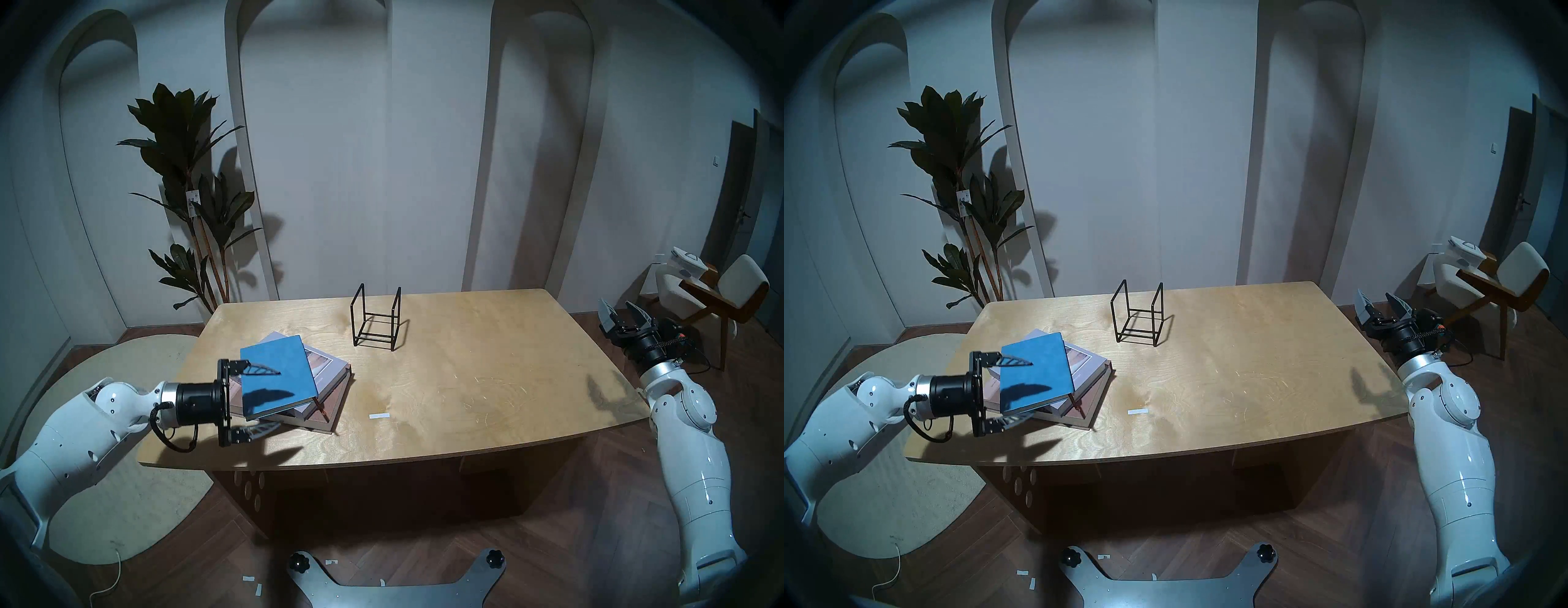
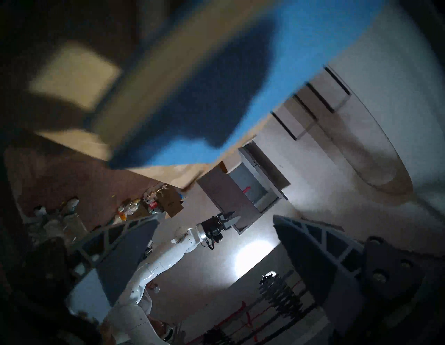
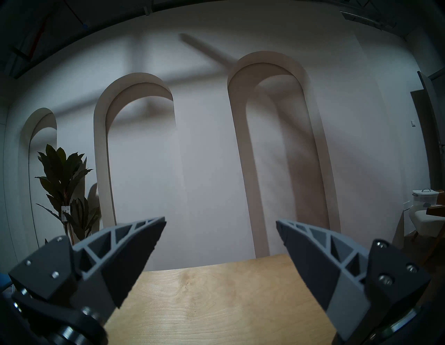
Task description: Stack the books into one stack
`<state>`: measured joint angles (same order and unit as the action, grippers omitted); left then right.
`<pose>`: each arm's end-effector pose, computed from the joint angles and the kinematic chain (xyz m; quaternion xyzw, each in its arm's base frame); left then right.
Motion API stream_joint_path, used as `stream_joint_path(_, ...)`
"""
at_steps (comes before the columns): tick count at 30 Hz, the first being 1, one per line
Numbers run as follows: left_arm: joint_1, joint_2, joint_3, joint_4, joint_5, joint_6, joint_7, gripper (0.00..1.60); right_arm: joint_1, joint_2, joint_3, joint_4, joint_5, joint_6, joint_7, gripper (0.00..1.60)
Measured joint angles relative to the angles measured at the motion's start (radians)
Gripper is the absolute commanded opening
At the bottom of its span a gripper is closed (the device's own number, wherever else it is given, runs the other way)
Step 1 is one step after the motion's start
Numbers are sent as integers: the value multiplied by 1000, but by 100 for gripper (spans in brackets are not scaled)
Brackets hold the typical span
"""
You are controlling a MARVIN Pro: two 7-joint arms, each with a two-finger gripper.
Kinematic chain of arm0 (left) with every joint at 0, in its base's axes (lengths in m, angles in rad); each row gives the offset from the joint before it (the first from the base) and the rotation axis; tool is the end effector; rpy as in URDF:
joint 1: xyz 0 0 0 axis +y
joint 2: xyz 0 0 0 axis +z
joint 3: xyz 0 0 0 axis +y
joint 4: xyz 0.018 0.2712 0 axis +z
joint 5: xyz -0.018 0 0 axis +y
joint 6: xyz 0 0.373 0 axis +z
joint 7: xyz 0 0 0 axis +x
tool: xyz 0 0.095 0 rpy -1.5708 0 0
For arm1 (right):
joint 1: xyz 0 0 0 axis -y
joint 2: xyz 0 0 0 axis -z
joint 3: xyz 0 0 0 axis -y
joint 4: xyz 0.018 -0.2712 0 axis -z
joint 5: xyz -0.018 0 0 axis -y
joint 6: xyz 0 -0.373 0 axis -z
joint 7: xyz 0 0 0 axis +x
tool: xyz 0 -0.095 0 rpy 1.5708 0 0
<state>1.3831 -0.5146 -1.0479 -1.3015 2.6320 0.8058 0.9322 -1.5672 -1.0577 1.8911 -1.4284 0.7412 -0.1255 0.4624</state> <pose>0.4146 0.1599 -0.3116 0.6267 0.4896 -0.1862 0.5769 0.4576 -0.2659 -0.2133 -0.6115 0.0259 -0.7849 0.0971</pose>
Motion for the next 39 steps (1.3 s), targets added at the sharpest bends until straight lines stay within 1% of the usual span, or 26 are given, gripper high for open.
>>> stream_joint_path(2, 19, 3, 8, -19, -47, -40, -3, 160, 0, 0, 0, 0, 0, 0, 0, 160)
stream_joint_path(3, 30, 3, 9, -37, -84, -67, -11, 160, 0, 0, 0, 0, 0, 0, 0, 160)
stream_joint_path(5, 35, 2, 8, -52, -113, -84, -18, 160, 0, 0, 0, 1, 0, 0, 0, 160)
stream_joint_path(8, 39, -24, -6, -105, -216, -126, -49, 160, 0, 0, 0, 2, 1, 0, 0, 160)
stream_joint_path(13, 18, -66, -39, -180, -339, -168, -80, 160, 1, 0, 0, 6, 1, 0, 1, 160)
stream_joint_path(15, 10, -74, -49, -198, -366, -178, -87, 160, 1, 0, -1, 7, 2, 0, 1, 160)
stream_joint_path(16, -4, -86, -65, -225, -406, -190, -97, 160, 1, 0, -1, 8, 2, 0, 1, 160)
stream_joint_path(21, -30, -118, -91, -283, -492, -226, -128, 160, 1, 0, -1, 11, 2, 1, 1, 160)
stream_joint_path(23, -45, -151, -98, -324, -562, -263, -167, 160, 1, 0, -1, 12, 3, 1, 1, 160)
stream_joint_path(26, -57, -187, -98, -351, -629, -303, -213, 160, 2, 0, -1, 14, 3, 1, 1, 160)
stream_joint_path(28, -64, -203, -96, -362, -660, -322, -238, 160, 2, 0, -1, 14, 3, 1, 1, 160)
stream_joint_path(29, -73, -224, -93, -372, -695, -345, -269, 160, 2, 0, -1, 14, 4, 1, 1, 160)
stream_joint_path(31, -87, -247, -87, -380, -731, -369, -306, 160, 3, 0, -1, 15, 4, 1, 1, 160)
stream_joint_path(34, -106, -274, -78, -382, -766, -392, -349, 160, 3, 0, -1, 15, 4, 1, 2, 160)
stream_joint_path(35, -122, -295, -70, -380, -784, -407, -382, 160, 3, 0, -1, 15, 4, 1, 2, 160)
stream_joint_path(37, -133, -309, -65, -376, -794, -416, -404, 160, 3, 0, -1, 16, 4, 1, 2, 160)
stream_joint_path(38, -148, -328, -56, -364, -802, -427, -434, 160, 4, 0, -1, 16, 5, 1, 2, 160)
stream_joint_path(39, -155, -336, -51, -356, -804, -431, -448, 160, 4, 0, -1, 16, 5, 1, 2, 160)
